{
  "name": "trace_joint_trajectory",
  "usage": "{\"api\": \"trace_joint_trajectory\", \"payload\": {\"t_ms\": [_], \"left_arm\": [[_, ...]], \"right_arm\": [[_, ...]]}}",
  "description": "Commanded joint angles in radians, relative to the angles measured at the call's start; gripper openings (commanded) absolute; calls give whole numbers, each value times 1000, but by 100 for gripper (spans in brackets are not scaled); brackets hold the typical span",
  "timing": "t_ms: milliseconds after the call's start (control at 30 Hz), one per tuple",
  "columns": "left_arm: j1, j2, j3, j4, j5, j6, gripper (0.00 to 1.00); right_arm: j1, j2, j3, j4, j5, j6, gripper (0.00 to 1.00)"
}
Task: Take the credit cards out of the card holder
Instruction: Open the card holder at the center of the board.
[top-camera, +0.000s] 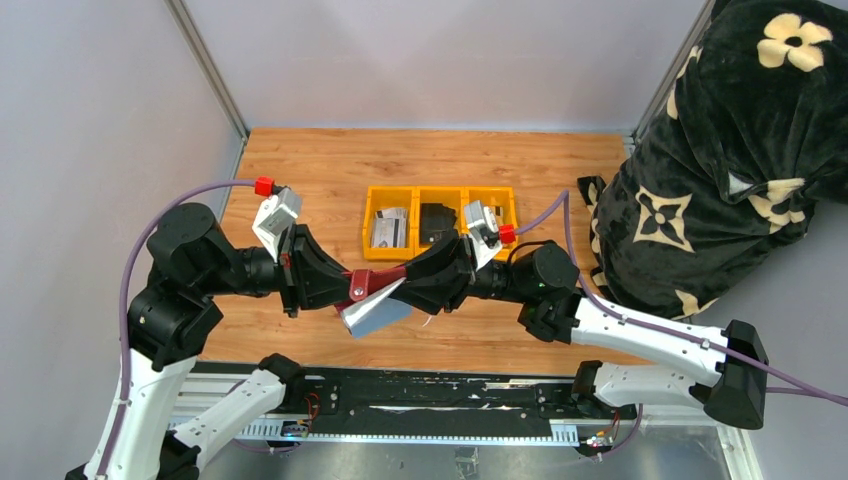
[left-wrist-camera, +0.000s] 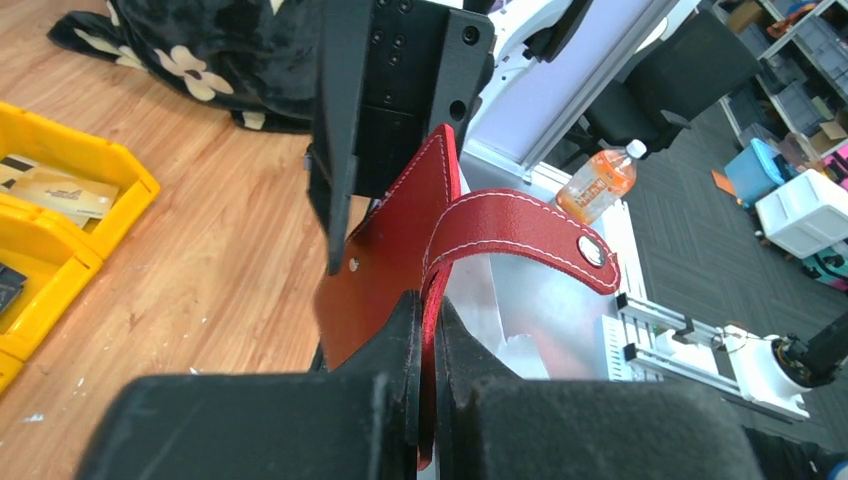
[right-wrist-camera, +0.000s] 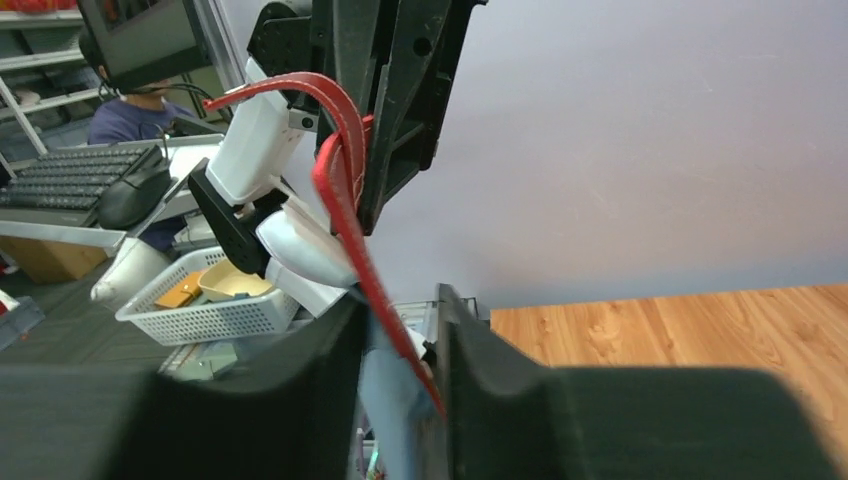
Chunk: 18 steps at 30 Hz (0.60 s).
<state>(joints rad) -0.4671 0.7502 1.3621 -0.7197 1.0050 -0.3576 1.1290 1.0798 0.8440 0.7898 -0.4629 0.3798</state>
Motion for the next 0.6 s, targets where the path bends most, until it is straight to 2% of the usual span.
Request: {"api": "trace_joint_trajectory", "payload": {"t_ms": [0,33,67,100,200,267,333,400,567], "left_arm": [[-4,-11,9,-17,-10,39,0],[-2,-12,17,-28,-29,65,1],[-4,-12,25,-40,-52,78,8],[-4,-11,35,-53,-74,104,23],[-4,-7,84,-121,-137,206,69],[-4,-6,125,-165,-178,261,82],[-3,-12,149,-198,-204,307,87],[-4,-27,147,-221,-191,340,89],[-4,-82,57,-242,-153,428,85]], "right_arm": [[-10,-16,29,57,-37,76,28],[-9,-19,29,47,-28,90,15],[-9,-21,31,38,-21,93,9],[-10,-25,33,23,-4,98,2],[-10,-50,43,-46,67,113,0],[-11,-68,53,-116,120,115,0],[-12,-78,68,-161,140,117,0],[-14,-80,93,-201,147,130,0],[-15,-40,169,-272,82,172,0]]}}
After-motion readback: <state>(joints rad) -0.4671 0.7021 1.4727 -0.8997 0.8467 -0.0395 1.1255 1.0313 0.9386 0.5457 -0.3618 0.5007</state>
